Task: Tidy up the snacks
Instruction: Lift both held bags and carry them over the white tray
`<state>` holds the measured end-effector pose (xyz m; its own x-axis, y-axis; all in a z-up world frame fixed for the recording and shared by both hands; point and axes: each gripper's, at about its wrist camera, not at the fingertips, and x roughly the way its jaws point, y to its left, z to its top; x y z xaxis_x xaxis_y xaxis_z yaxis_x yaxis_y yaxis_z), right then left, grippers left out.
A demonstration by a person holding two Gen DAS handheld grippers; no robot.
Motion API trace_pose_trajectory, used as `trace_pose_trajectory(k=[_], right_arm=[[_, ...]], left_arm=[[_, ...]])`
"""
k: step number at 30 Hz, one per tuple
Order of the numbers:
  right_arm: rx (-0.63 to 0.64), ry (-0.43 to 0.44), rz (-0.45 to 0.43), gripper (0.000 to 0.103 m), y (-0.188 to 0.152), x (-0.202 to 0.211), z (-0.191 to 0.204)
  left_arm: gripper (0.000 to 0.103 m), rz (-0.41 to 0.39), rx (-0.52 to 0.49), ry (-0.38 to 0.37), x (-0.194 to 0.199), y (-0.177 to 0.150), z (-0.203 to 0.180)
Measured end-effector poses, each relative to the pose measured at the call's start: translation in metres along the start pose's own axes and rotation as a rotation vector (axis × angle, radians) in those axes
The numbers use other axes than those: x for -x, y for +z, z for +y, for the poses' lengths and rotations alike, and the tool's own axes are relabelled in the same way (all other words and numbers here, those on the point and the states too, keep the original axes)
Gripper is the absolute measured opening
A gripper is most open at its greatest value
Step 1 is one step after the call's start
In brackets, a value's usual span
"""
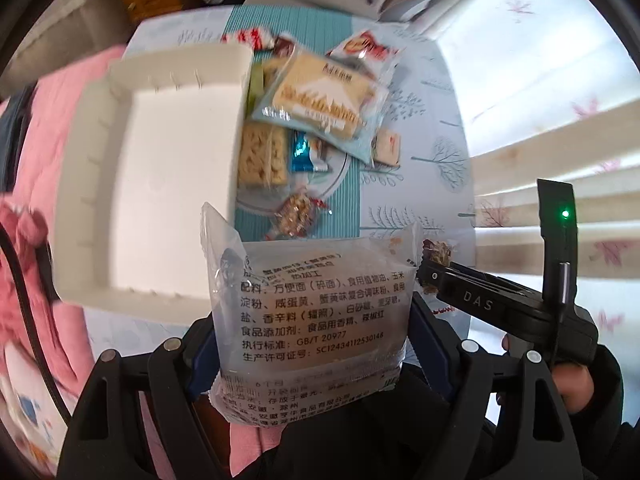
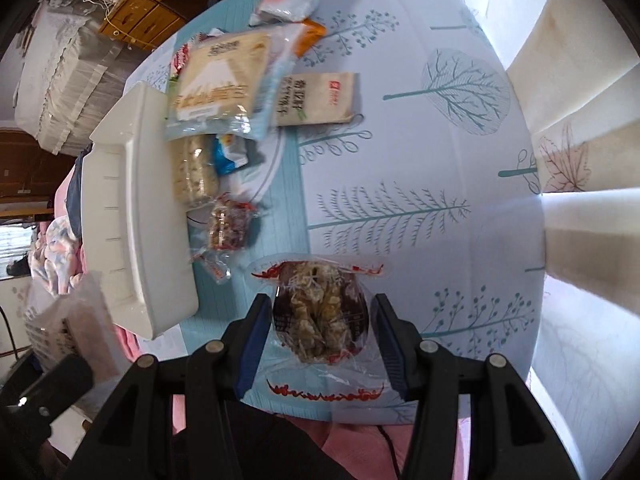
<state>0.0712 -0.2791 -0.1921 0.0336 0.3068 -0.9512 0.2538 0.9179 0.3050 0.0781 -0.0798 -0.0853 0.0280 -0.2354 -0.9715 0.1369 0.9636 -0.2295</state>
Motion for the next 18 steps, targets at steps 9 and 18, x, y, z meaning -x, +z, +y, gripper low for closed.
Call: trace_pose_trajectory(k=[9, 18], right_arm=[[-0.111, 0.003, -0.121, 0.052, -0.031, 0.016, 0.049], [-0.122, 0.060, -0.228, 0.052, -0.051, 0.014, 0.108]], left_arm=[[0.080, -0.085, -0.115, -0.015, 0.045, 0.004, 0.053], [0.081, -0.157, -0.186, -0.009, 0.066, 0.014, 0.096]])
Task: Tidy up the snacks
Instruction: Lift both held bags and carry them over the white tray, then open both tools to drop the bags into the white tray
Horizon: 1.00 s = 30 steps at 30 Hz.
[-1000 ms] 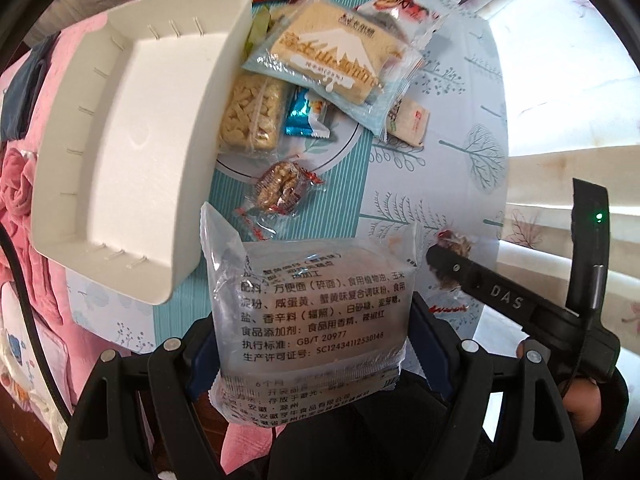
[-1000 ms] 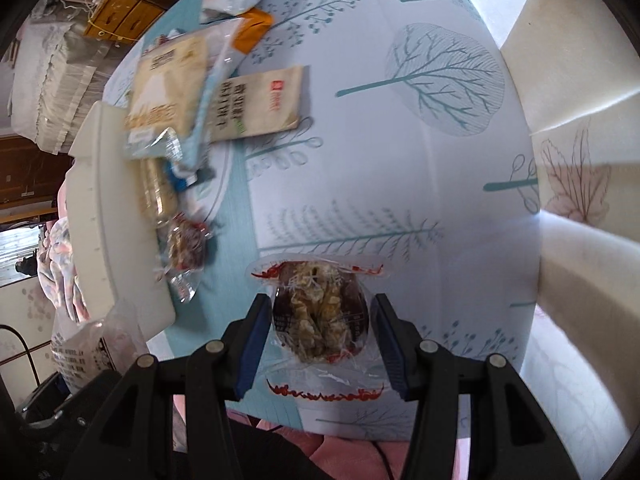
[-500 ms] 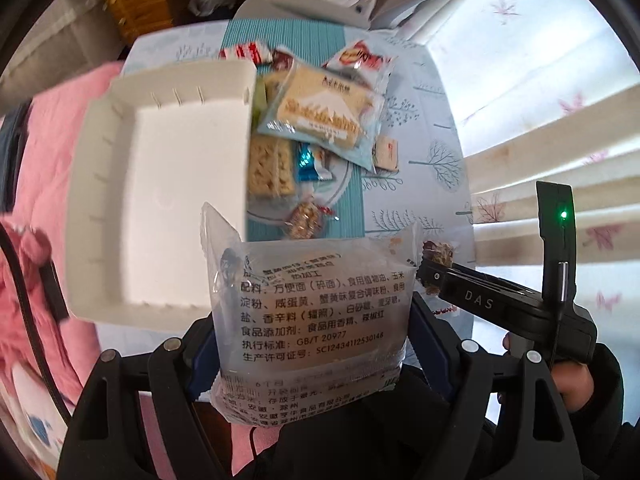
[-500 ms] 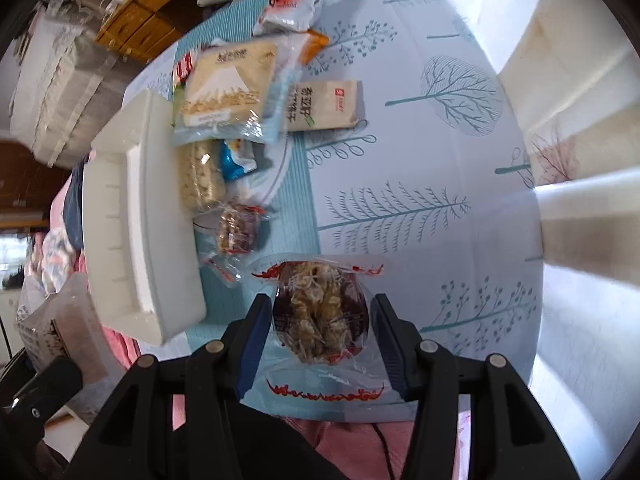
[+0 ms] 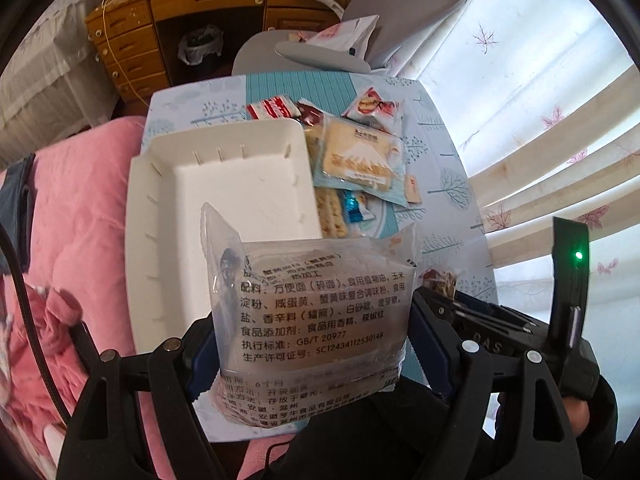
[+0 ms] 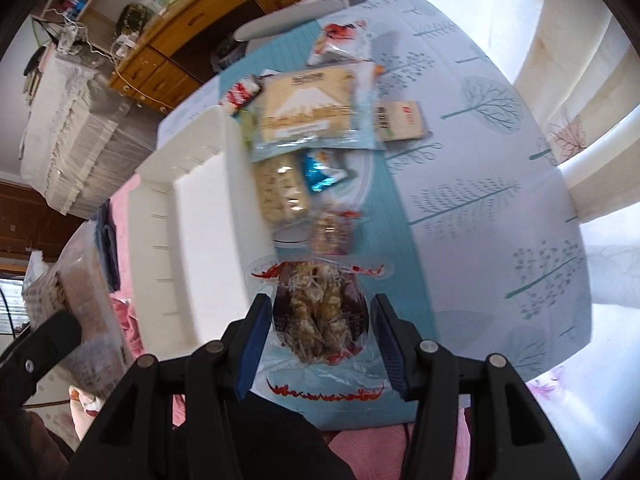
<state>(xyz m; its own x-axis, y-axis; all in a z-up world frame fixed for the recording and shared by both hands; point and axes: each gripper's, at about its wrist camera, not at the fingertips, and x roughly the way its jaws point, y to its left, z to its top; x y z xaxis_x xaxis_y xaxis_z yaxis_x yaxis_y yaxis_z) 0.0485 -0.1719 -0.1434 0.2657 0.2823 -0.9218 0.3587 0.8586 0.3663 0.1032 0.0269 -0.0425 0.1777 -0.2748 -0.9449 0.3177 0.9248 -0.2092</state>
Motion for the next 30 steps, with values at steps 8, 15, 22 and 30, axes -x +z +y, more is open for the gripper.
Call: trace_pose_trajectory(k=[8, 15, 22, 30], right_arm=[[0.028, 0.116, -0.064, 0.052, -0.020, -0.010, 0.047], [0.088, 0.175, -0.052, 0.052, -0.031, -0.026, 0.086], [0.127, 0.188, -0.003, 0.053, -0.040, -0.041, 0.107], [0.128, 0.190, 0.007, 0.075, -0.043, -0.042, 0.105]], left_arm=[[0.081, -0.039, -0.022, 0.013, -0.001, 0.004, 0.045], [0.081, -0.087, 0.002, -0.007, -0.007, 0.005, 0.081], [0.081, -0.081, 0.028, -0.003, -0.017, 0.003, 0.099], [0.094, -0.068, 0.075, 0.013, -0.025, -0.003, 0.102]])
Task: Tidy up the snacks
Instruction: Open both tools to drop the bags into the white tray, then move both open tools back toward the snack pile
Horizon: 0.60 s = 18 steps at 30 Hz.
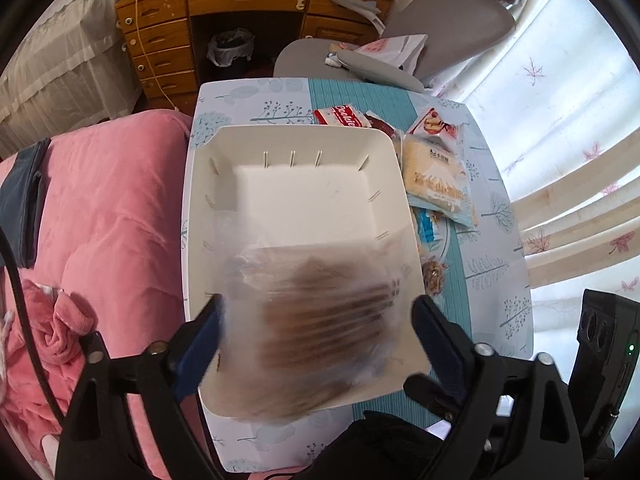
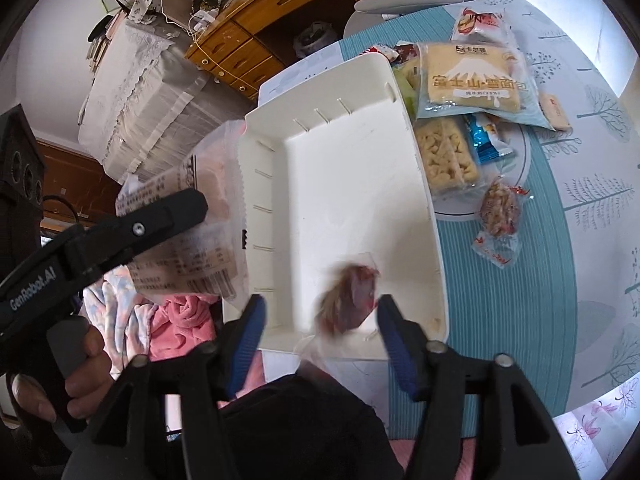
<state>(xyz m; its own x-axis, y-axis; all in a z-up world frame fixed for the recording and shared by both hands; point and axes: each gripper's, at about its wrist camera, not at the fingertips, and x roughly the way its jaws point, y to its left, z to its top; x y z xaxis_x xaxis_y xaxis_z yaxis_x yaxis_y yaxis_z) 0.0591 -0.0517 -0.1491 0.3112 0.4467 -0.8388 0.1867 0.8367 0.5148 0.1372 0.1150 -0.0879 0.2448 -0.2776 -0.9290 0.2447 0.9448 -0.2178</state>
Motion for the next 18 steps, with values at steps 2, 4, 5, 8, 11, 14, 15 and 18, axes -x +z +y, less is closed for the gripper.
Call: trace_pose_trajectory(k=[2, 4, 5, 8, 11, 14, 15, 18], right_arm=[[0.003, 0.004, 0.000, 0.079, -0.002, 0.001, -0.001], [0.005, -0.002, 0.008, 0.080, -0.003, 0.001, -0.001], [0.006, -0.005, 0.010, 0.080, -0.004, 0.002, -0.001], [0.011, -0.011, 0.006, 0.080, -0.008, 0.006, -0.002], [0.012, -0.017, -0.005, 0.080, -0.010, 0.011, -0.005], [0.008, -0.028, -0.017, 0.080, -0.013, 0.016, -0.010], [0.007, -0.031, -0.022, 0.080, -0.013, 0.017, -0.010], [0.010, -0.037, -0.042, 0.080, -0.016, 0.023, -0.015]], left_arm=[[0.098, -0.013, 0.009, -0.014, 0.003, -0.001, 0.000], [0.101, -0.020, 0.015, -0.022, 0.006, -0.003, -0.001], [0.101, -0.024, 0.016, -0.020, 0.007, -0.004, -0.002], [0.101, -0.034, 0.016, -0.018, 0.009, -0.009, -0.005], [0.100, -0.047, 0.017, -0.029, 0.010, -0.016, -0.009], [0.100, -0.058, 0.011, -0.019, 0.014, -0.023, -0.013], [0.100, -0.065, 0.005, -0.015, 0.015, -0.025, -0.015], [0.100, -0.081, -0.014, -0.004, 0.020, -0.032, -0.022]])
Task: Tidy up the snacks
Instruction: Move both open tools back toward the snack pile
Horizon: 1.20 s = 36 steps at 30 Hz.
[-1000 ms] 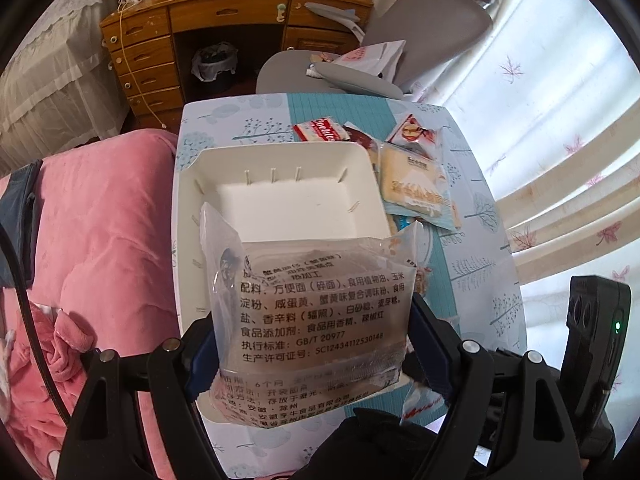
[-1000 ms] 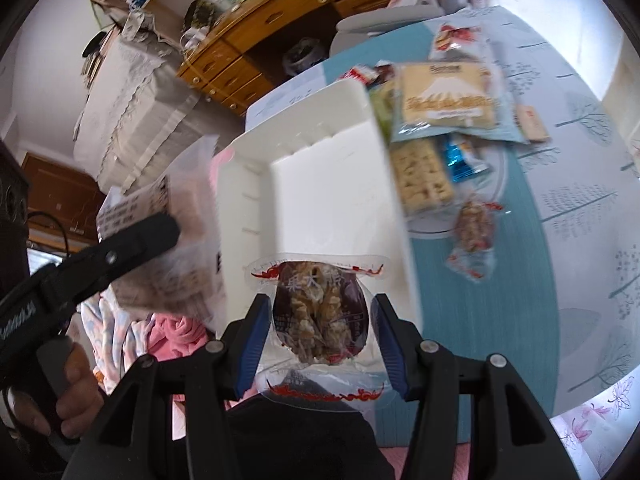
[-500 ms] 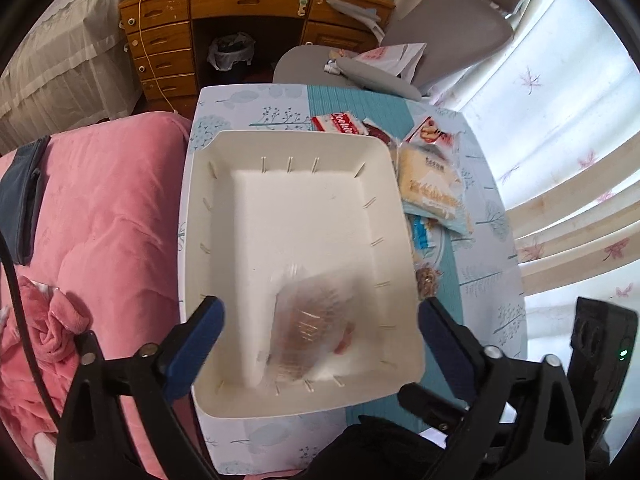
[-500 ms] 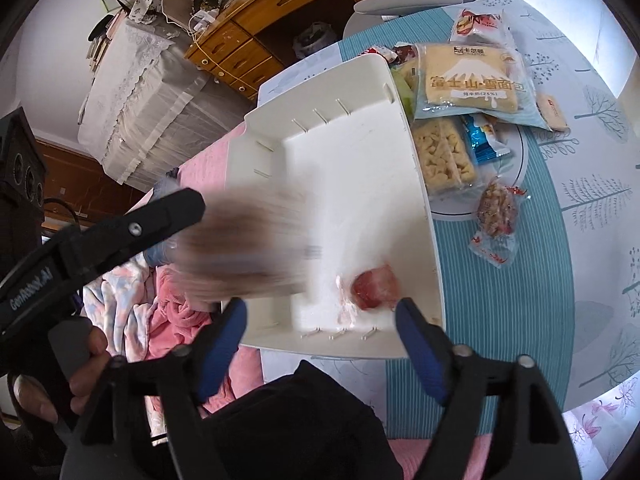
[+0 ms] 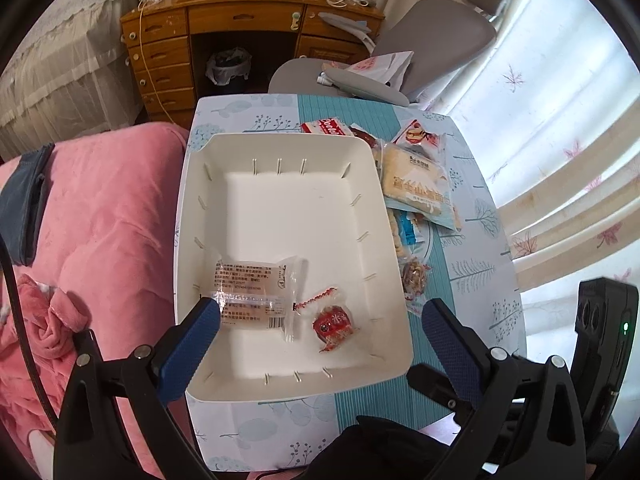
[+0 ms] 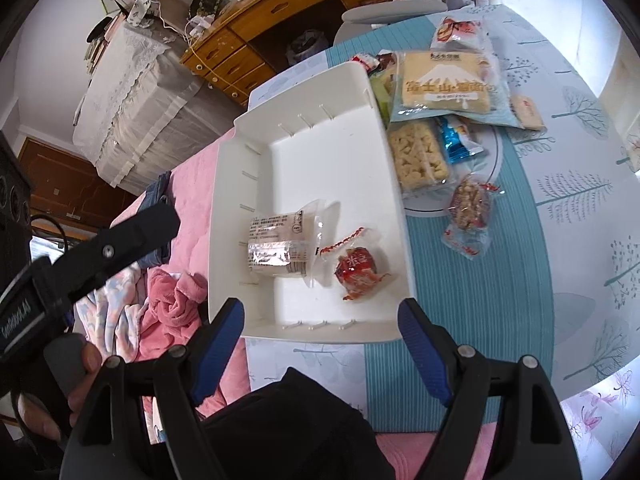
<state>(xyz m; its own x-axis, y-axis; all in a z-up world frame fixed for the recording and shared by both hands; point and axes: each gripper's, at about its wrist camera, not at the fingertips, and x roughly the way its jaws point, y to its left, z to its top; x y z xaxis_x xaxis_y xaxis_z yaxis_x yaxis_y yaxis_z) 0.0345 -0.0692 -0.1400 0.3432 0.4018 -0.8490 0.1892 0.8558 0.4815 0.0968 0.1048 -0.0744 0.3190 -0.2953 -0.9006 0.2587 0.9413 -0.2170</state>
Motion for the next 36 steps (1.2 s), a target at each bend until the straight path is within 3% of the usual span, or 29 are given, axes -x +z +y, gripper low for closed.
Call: trace_pose_trajectory(k=[10, 16, 30, 36], right_arm=[[0.100, -0.009, -0.042, 0.080, 0.004, 0.030, -0.019], [0.198, -0.020, -0.034, 0.080, 0.011, 0.050, -0.037], [0.393, -0.057, -0.036, 0.080, 0.040, 0.093, -0.109], [0.500, -0.068, -0.062, 0.080, 0.055, 0.106, -0.140]], left_arm=[[0.100, -0.055, 0.088, 0.000, 0.014, -0.019, -0.027], [0.100, -0.043, 0.184, 0.012, 0.009, -0.030, -0.050], [0.100, -0.023, 0.376, 0.052, -0.027, -0.049, -0.135], [0.100, -0.067, 0.451, 0.039, -0.043, -0.057, -0.169]])
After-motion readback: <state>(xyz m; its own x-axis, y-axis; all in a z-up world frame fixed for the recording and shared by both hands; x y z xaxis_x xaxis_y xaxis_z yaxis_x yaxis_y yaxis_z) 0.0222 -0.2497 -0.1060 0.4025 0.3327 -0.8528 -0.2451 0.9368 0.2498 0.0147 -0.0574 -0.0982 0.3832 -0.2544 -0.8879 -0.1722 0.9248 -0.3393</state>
